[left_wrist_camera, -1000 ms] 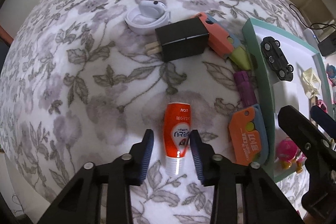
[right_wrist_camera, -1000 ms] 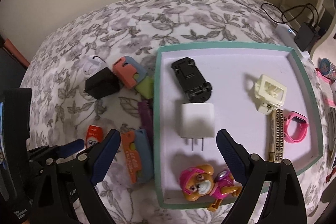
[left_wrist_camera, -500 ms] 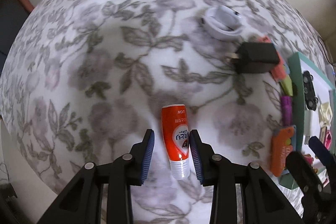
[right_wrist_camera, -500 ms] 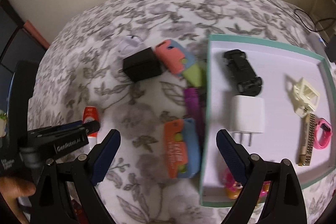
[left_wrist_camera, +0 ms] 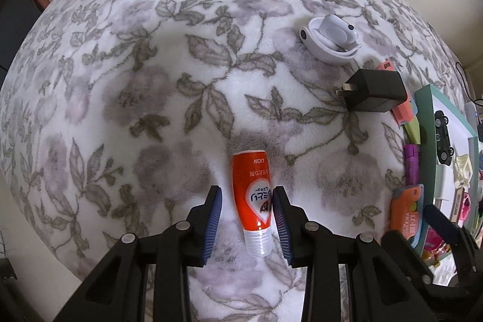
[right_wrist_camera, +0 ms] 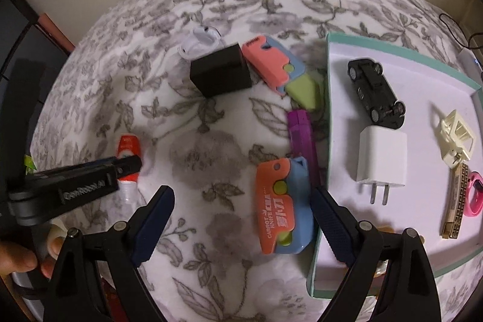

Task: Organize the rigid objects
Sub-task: 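Grasp the orange glue stick with the left gripper while the right gripper grasps the orange carrot knife toy, then carry the glue stick and carrot knife toy into the tray and release both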

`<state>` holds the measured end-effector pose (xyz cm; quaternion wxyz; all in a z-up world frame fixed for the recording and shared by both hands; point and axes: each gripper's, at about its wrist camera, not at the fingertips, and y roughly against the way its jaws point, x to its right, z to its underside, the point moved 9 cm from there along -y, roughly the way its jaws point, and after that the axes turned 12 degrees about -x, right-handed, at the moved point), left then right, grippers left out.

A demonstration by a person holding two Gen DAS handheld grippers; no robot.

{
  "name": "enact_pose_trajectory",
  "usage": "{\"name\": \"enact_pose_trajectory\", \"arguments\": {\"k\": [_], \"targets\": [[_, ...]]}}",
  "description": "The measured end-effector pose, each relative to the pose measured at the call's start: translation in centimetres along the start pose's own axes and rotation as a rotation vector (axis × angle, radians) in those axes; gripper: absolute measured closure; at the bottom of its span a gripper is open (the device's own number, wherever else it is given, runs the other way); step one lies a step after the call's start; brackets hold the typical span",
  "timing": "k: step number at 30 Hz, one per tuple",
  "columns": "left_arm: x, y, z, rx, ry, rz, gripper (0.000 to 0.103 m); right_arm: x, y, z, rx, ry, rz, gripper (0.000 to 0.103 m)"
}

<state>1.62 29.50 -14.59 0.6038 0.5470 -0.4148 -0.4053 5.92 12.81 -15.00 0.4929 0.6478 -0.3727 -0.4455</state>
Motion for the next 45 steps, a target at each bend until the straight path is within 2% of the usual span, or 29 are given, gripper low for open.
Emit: {"name": "enact_pose_trajectory", "arguments": {"k": [4, 6, 8, 9, 12, 17, 20, 28, 30, 31, 33, 39, 45], "targets": [[0.1, -0.2, -0.2, -0.003, 0.005, 0.009, 0.066, -0.5, -0.8, 0.3, -0.023, 0.016, 0.019, 0.013], [0.0, -0.4, -0.2, -0.003, 0.007, 0.014, 0.066, -1.0, -0.8, 0.4, -0.03, 0.017, -0.016, 0.014], [-0.1, -0.5, -0.2, -0.004, 0.009, 0.018, 0.066, -1.1, -0.9, 0.5, -0.036, 0.011, -0.03, 0.019], [-0.2, -0.5, -0.2, -0.005, 0.009, 0.018, 0.066, -1.0, -0.9, 0.5, -0.035, 0.01, -0.016, 0.026], [-0.2, -0.7, -0.2, -0.007, 0.01, 0.018, 0.066, -0.5, -1.1, 0.7, -0.044, 0.003, 0.009, 0.035], [-0.3, -1.3, -0.2, -0.017, 0.006, 0.0, 0.065, -0.2, -2.3, 1.2, -0.087, 0.007, 0.05, 0.04], [-0.3, -1.4, -0.3, -0.016, 0.0, -0.007, 0.065, -0.3, -2.5, 1.3, -0.079, 0.034, 0.1, 0.043], [1.6, -1.9, -0.3, -0.006, -0.053, -0.084, 0.065, -0.1, -2.6, 1.3, -0.072, 0.048, 0.136, 0.046], [2.1, -1.9, -0.4, -0.005, -0.055, -0.082, 0.068, -0.2, -2.8, 1.3, -0.072, 0.049, 0.156, 0.051], [2.3, -1.8, -0.4, -0.003, -0.054, -0.076, 0.074, -0.1, -2.7, 1.3, -0.071, 0.045, 0.16, 0.052], [2.7, -1.7, -0.6, 0.003, -0.048, -0.057, 0.075, 0.1, -2.5, 1.3, -0.068, 0.035, 0.153, 0.057], [4.4, -0.6, -1.3, 0.036, -0.058, -0.029, 0.075, 0.5, -1.9, 1.2, -0.065, 0.01, 0.12, 0.058], [5.5, 2.7, -2.5, 0.12, -0.057, -0.019, 0.075, 0.5, 1.8, 0.5, 0.022, -0.003, 0.079, 0.058]]}}
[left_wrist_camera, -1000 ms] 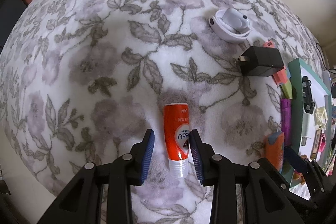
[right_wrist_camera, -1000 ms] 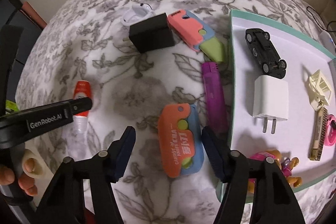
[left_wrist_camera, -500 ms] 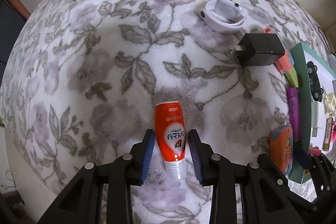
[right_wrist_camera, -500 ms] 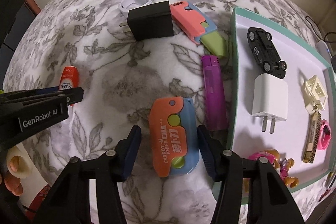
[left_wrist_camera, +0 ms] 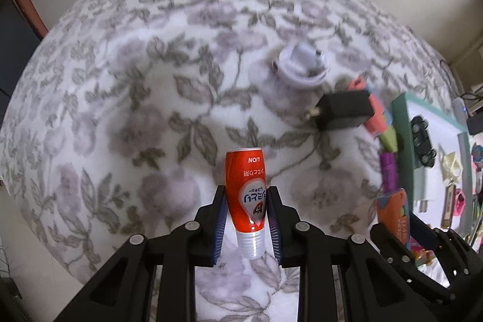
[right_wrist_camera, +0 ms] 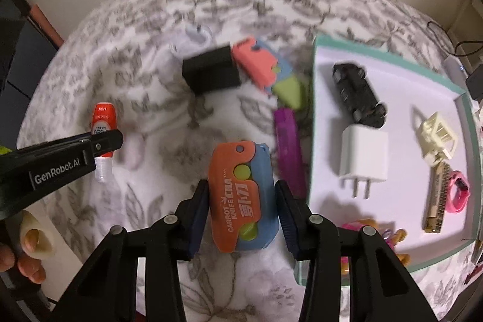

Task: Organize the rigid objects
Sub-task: 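Carry the glue stick and carrot knife toy into the tray and release both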

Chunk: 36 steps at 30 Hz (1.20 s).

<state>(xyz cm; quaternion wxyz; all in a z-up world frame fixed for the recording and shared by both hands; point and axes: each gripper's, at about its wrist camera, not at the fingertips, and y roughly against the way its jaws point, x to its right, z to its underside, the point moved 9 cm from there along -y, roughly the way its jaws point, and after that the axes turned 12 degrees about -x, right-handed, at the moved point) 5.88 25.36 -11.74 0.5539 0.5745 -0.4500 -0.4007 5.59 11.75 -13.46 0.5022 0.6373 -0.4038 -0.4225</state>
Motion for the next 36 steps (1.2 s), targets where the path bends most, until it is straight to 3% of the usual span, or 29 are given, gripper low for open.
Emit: {"name": "enact_pose_trajectory", "arguments": {"k": [7, 13, 26, 36], "targets": [[0.2, 1.7, -0.8, 0.059, -0.022, 0.021, 0.075, 1.0, 2.2, -0.6, 0.056, -0.028, -0.013, 0.058], [2.0, 3.1, -0.1, 0.08, -0.07, 0.049, 0.078, 4.6, 2.8, -0.8, 0.064, -0.108, 0.035, 0.058], [11.6, 2.9, 1.3, 0.067, -0.229, 0.12, 0.081, 14.5, 5.0, 0.5, 0.088, -0.343, 0.064, 0.058], [19.2, 3.3, 3.7, 0.056, -0.386, 0.169, 0.081, 19.0, 6.0, 1.6, 0.1, -0.43, 0.099, 0.057]]}}
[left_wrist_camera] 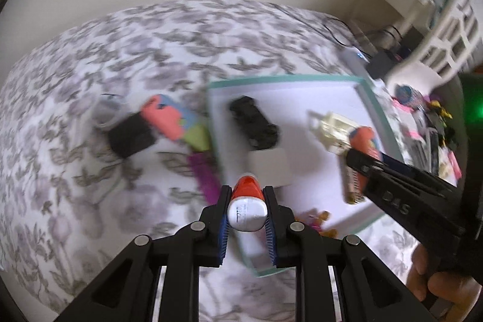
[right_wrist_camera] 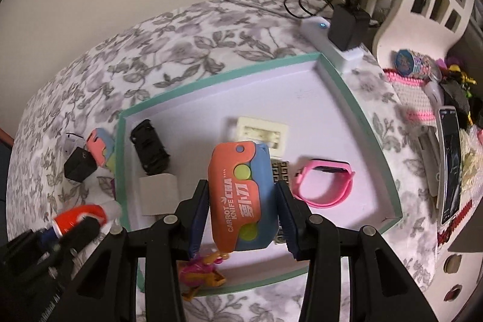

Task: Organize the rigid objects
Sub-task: 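Carry the glue stick and carrot knife toy into the tray and release both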

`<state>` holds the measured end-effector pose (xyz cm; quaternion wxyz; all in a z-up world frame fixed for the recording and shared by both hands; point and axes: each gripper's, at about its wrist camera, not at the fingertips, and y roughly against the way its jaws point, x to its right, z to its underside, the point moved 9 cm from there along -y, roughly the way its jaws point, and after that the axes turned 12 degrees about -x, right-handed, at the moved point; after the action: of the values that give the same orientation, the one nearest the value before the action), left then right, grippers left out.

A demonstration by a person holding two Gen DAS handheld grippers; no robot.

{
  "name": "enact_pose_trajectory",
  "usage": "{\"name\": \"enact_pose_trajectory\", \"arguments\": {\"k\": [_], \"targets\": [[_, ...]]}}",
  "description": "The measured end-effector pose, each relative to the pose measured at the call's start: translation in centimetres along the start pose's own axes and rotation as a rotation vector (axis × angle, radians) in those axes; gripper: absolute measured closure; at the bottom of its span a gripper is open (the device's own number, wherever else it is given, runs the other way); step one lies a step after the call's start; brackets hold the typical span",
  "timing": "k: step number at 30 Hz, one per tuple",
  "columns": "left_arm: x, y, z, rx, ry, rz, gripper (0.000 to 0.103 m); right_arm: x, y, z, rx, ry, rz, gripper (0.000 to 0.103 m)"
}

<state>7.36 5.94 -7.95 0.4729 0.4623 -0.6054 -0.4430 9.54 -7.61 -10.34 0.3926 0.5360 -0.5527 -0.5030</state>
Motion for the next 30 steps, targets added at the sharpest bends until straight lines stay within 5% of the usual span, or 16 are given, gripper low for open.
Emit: {"name": "enact_pose_trajectory", "arguments": {"k": [17, 30], "targets": [[4.1, -5.4, 0.8, -0.123, -0.063, 0.012, 0.081, 3.0, -4.2, 0.7, -0.112, -0.061, 0.035, 0.057], [4.3, -5.0, 0.4, -0.115, -0.064, 0.013, 0.079, 1.9, -2.0, 0.1, -0.052, -0.024, 0.033, 0.057]]}}
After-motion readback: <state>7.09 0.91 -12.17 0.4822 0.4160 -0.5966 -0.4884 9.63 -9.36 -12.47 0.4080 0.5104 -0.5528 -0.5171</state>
